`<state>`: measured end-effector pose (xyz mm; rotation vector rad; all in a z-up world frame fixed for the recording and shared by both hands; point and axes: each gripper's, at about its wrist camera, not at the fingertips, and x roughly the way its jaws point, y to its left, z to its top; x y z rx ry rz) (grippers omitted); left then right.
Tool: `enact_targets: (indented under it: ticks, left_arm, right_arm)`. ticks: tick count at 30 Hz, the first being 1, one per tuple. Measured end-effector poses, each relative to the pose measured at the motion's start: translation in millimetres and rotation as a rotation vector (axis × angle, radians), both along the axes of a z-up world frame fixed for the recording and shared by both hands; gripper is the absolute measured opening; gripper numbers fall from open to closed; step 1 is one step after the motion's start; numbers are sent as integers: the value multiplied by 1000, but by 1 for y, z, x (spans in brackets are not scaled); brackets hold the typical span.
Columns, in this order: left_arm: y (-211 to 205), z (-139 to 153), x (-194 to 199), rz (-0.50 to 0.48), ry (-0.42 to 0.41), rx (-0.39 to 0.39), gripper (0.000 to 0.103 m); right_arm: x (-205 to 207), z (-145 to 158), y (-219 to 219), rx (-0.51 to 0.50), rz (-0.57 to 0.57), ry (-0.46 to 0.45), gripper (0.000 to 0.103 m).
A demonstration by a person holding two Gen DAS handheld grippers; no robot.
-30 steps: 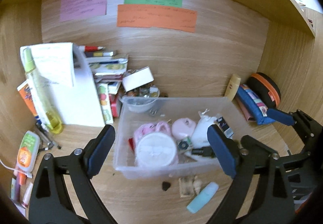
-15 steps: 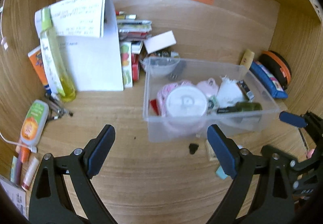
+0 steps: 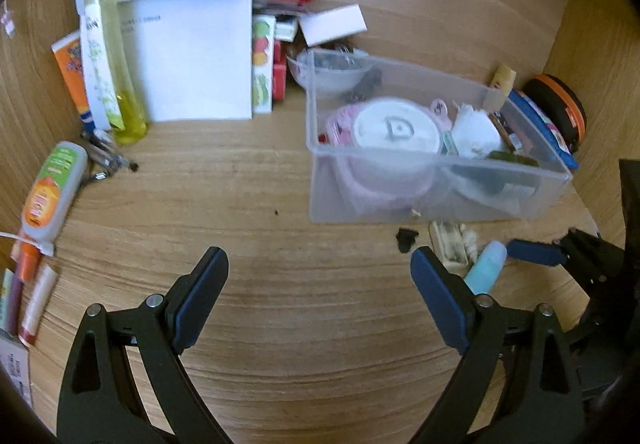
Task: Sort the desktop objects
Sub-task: 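Grasp the teal cylinder with the right tool while the left tool grasps the small black clip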
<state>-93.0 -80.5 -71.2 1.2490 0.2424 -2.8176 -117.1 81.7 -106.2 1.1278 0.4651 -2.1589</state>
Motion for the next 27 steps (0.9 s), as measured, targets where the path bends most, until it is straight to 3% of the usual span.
enact_targets:
  ticks: [8, 10, 16, 20, 24, 27]
  left_arm:
    - [14, -7, -6, -33, -9, -39, 93]
    - [17, -8, -9, -46, -16, -31, 86]
    - [27, -15, -21, -84, -52, -26, 71]
    - [36, -18, -26, -106, -65, -35, 67]
    - [47, -22, -34, -133, -87, -39, 47]
    - [53, -23, -37, -134, -89, -66, 42]
  right_arm:
    - [-3, -4, 1, 0, 2, 3, 82]
    - [-4, -3, 4, -14, -2, 8, 71]
    - [-8, -2, 11, -38, -5, 10, 71]
    - [-7, 6, 24, -73, -18, 20, 71]
    - [-8, 13, 39, -112, -39, 22, 71]
    - [-10, 18, 49, -136, -55, 32, 71]
